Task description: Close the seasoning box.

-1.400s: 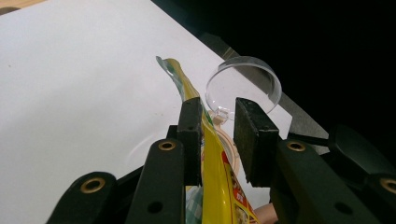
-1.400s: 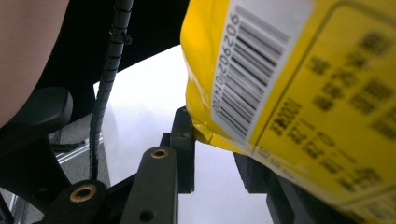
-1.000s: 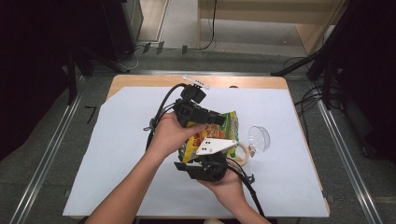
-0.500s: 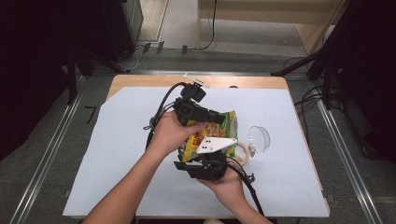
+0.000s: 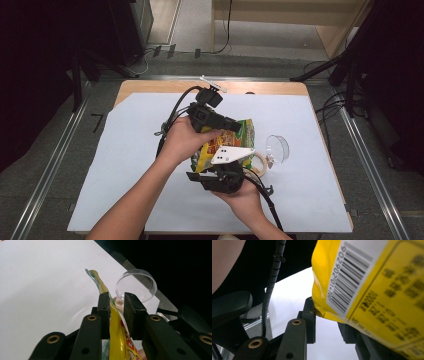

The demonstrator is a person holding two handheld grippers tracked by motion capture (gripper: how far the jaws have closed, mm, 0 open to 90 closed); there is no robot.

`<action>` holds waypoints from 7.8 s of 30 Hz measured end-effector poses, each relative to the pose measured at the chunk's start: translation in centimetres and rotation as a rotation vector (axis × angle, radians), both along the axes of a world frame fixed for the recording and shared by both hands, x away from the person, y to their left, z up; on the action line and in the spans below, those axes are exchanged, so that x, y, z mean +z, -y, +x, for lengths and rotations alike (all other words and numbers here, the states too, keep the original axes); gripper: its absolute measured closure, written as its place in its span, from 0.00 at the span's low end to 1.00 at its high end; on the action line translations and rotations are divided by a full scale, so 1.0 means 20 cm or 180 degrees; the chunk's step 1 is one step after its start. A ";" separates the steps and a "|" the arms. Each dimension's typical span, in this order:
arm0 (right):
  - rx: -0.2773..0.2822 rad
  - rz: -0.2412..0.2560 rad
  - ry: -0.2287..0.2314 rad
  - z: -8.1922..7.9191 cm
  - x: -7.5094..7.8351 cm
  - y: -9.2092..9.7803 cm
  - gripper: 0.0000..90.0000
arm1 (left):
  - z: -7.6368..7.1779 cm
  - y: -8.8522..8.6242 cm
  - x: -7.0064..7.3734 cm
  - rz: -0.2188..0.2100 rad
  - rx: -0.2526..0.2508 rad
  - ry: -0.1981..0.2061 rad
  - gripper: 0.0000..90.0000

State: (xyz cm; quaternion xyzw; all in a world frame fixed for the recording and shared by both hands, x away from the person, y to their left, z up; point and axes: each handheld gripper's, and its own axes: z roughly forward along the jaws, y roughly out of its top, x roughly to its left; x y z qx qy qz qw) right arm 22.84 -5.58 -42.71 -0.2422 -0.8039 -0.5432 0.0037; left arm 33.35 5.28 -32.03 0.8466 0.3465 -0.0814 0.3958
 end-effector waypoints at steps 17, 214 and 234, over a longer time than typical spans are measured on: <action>0.0021 -0.0135 0.0112 -0.01 -0.03 -0.02 0.80 | -0.02 -0.05 -0.02 -0.0114 0.0010 0.0038 0.91; -0.0047 -0.0194 0.0082 0.00 -0.01 -0.01 0.79 | 0.04 0.02 -0.02 0.0010 -0.0160 0.0017 0.91; -0.0051 -0.0118 0.0094 -0.01 -0.01 0.01 0.81 | 0.00 0.04 0.00 0.0096 -0.0136 0.0112 0.91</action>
